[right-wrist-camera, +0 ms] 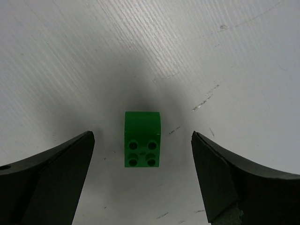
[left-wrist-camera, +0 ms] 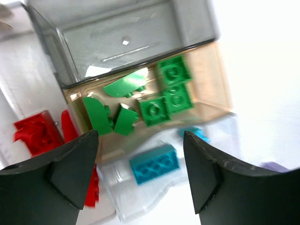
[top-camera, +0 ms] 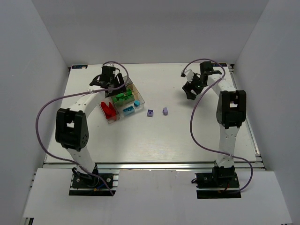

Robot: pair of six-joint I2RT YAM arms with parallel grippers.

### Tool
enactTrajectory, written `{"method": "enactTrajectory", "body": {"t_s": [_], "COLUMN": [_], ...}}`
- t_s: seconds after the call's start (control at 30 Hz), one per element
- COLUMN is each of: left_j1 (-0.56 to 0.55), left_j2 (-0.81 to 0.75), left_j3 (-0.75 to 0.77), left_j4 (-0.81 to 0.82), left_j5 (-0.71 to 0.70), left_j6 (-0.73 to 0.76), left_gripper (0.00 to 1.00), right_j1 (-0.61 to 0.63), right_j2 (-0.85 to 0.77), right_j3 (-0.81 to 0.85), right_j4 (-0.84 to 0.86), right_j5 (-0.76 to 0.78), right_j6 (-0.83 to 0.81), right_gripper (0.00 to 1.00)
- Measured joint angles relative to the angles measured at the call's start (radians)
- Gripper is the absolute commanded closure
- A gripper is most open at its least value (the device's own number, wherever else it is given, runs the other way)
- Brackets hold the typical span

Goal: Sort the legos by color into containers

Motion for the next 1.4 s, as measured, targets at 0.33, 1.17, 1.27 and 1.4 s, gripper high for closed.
{"method": "enactTrajectory", "body": {"t_s": [0.33, 1.17, 1.27, 1.4], "left_j1": [0.000, 0.000, 0.000, 0.000], "left_j2": [-0.468, -1.046, -1.093, -1.141], "left_j3": [-0.250, -0.726, -0.730, -0.739], "left_j4": [0.139, 0.245, 0.211, 0.171], "left_j5": [0.051, 0.051, 0.043, 0.042], "left_j6": [-0.053, -0.255, -0.260, -0.267], "left_gripper": [0.24, 0.13, 0.13, 0.13], "right_j1": [0.014, 0.494, 0.544, 0.575], "right_j2": [0.047, 0.109, 0.143, 0.192], "right_j3": [0.000, 0.369, 0.374, 0.372], "right_j4": [-0.001, 0.248, 0.406, 0.541], "right_j5": [0.100, -0.297, -0.258, -0.182], "right_j6": [-0.018, 0.375, 0.500, 0.589], "right_gripper": [0.49, 1.00, 0.99, 0.89]}}
